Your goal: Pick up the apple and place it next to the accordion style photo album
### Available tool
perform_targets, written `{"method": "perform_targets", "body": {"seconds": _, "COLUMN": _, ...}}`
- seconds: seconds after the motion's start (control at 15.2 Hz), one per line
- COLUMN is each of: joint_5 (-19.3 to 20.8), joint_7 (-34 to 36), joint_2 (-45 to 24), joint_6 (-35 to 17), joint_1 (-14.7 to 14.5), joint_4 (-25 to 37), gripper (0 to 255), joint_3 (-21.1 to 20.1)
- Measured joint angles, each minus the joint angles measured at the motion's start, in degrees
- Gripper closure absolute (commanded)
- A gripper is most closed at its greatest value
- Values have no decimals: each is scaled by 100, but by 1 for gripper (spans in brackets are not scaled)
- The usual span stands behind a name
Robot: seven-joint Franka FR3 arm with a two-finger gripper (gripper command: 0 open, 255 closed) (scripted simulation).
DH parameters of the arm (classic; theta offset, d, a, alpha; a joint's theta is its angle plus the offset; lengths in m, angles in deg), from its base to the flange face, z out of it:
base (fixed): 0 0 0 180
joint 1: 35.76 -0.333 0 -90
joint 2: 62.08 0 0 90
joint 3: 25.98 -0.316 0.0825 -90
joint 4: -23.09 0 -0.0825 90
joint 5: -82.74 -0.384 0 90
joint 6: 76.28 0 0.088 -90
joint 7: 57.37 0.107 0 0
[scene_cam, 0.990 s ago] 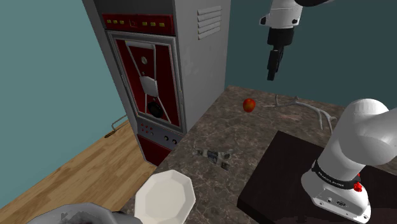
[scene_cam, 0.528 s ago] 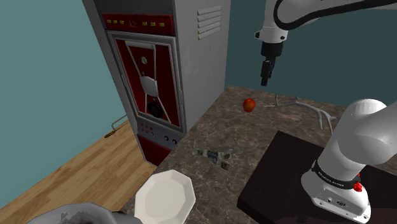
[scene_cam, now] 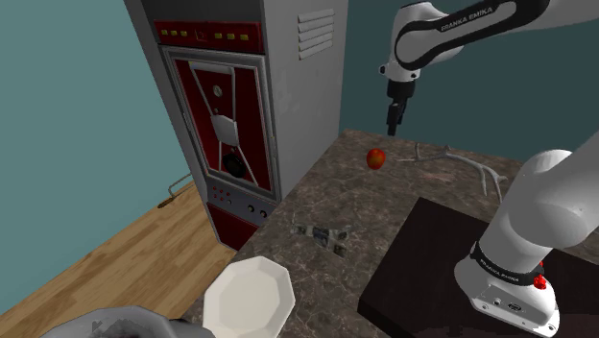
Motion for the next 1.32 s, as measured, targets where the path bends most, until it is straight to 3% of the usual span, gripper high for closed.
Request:
{"method": "perform_targets", "body": {"seconds": 0.53, "joint_5": -230, "joint_7": -754, "joint_2": -1616, "joint_6": -1126, "joint_1": 63, "joint_4": 515, "gripper": 0, "joint_3": 603}}
{"method": "perform_targets", "body": {"seconds": 0.99, "joint_5": -938, "joint_7": -1674, "joint_2": -3224, "joint_6": -1771, "joint_1": 297, "joint_4": 1404, "gripper": 0, "joint_3": 906}}
{"method": "perform_targets", "body": {"seconds": 1.32, "joint_5": -1530, "joint_7": -2221, "joint_2": -4389, "joint_6": -2019, "joint_1": 643, "joint_4": 2235, "gripper": 0, "joint_3": 831}}
